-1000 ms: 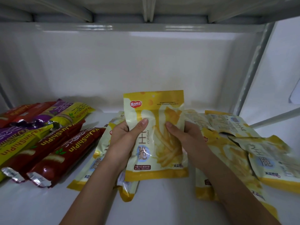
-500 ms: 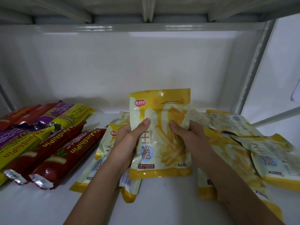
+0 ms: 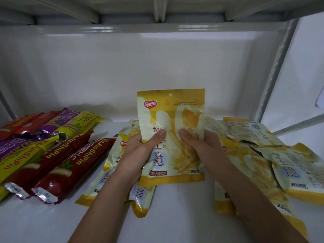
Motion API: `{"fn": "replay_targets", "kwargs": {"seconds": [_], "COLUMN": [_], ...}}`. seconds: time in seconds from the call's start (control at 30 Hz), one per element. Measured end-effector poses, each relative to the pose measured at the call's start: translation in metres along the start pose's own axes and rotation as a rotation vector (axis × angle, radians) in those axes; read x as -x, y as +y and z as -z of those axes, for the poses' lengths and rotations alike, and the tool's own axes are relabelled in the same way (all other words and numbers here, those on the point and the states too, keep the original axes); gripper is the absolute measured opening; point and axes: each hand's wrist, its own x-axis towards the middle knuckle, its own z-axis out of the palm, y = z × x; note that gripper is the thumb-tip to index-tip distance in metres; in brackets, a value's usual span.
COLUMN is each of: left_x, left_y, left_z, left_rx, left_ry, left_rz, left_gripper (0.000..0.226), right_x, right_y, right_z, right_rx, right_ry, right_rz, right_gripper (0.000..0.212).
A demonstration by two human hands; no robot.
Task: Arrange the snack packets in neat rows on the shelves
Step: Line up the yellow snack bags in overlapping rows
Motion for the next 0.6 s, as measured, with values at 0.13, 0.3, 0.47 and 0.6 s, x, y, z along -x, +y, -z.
{"fn": "replay_targets", "kwargs": {"seconds": [0.13,0.3,0.47,0.6], "left_x": [0.0011,-0.0006,0.0,0.0013], "left_y": [0.0004,-0.001,-0.0004,0.0024], "left_z": [-0.001,0.0028,0.0011,0.0002], "left_rx": [-0.017,-0.011,-0.001,-0.015], "left_ry": [-0.045,0.031,0.024,-0.037], "left_rz": [0.012,-0.017,0.005,0.03], "left_gripper": [0.041,0.036,0.035,0.045], "right_x": [-0.0004,0.0019,0.0021,0.003], "right_y": [0.0005,-0.0034,-0.0029,-0.0041], "right_z": [-0.0006,-0.0021,-0.0032,-0.0024], "right_rx": [-0.025,-0.016,0.009,-0.012], "right_ry": [0.021,-0.066,-0.081,-0.001], "right_rz": [-0.036,-0.018,-0.059,-0.048], "right_gripper": [0.033,0.031,0.042,0.033]}}
